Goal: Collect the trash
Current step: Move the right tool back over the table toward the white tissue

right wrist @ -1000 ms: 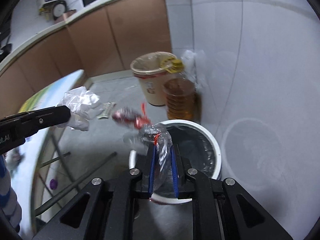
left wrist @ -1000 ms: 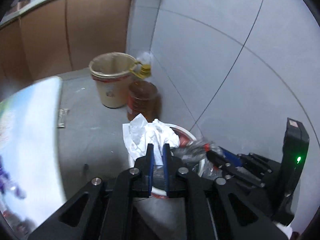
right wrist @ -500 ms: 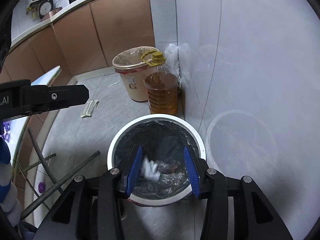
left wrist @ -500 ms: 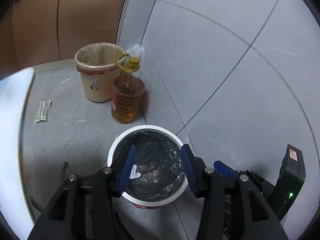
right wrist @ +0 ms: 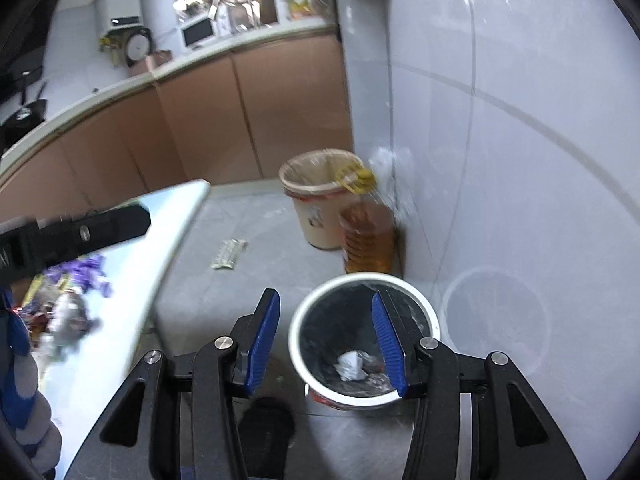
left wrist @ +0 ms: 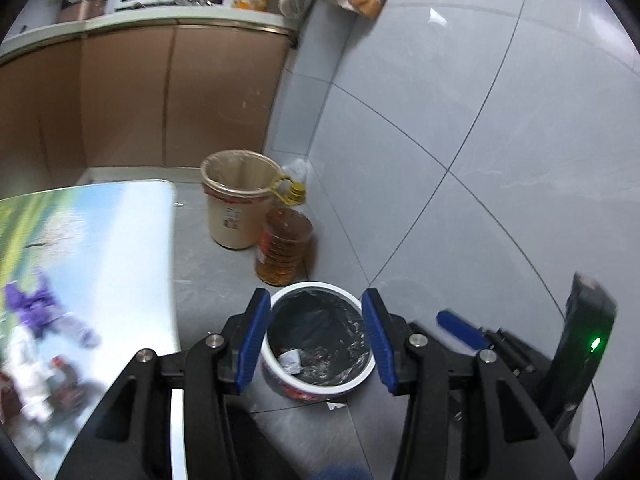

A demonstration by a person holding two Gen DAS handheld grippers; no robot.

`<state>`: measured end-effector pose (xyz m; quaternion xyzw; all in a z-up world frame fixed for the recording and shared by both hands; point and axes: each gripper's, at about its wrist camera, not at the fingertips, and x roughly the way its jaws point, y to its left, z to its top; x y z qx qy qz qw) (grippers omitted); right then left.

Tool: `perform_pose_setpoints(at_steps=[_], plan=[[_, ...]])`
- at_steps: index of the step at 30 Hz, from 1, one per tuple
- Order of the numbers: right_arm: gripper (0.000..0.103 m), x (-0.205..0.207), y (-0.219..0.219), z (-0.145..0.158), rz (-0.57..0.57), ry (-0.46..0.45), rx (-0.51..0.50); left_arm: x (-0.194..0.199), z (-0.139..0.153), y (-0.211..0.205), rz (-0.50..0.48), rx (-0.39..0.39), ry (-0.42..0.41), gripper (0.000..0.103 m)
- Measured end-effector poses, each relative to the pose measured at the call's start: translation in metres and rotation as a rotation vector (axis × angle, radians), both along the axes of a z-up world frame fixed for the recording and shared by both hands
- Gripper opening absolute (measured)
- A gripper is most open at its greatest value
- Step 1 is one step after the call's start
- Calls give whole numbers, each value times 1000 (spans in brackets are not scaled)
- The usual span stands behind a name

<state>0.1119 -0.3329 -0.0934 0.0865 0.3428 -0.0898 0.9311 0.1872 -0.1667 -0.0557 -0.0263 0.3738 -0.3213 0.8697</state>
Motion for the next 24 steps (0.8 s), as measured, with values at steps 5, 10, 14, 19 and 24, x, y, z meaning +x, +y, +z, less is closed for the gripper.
perform_pose_setpoints(at_steps=[5, 10, 14, 19, 24], plan=[[48, -22, 36, 40, 69, -75, -12, -33, 22, 40, 60, 36, -64, 46], [48, -44, 73, 73, 143, -133, -23, -60, 34, 81, 122, 45, -112, 46], [48, -62, 100, 91, 198, -163, -37, -81, 41, 113, 172, 46, -140, 46], [49, -79, 126, 104, 260, -190, -39, -103, 42, 150, 216, 27, -143, 51], [49, -90, 142, 111, 306, -205, -39, -121, 36, 188, 283, 18, -141, 54]])
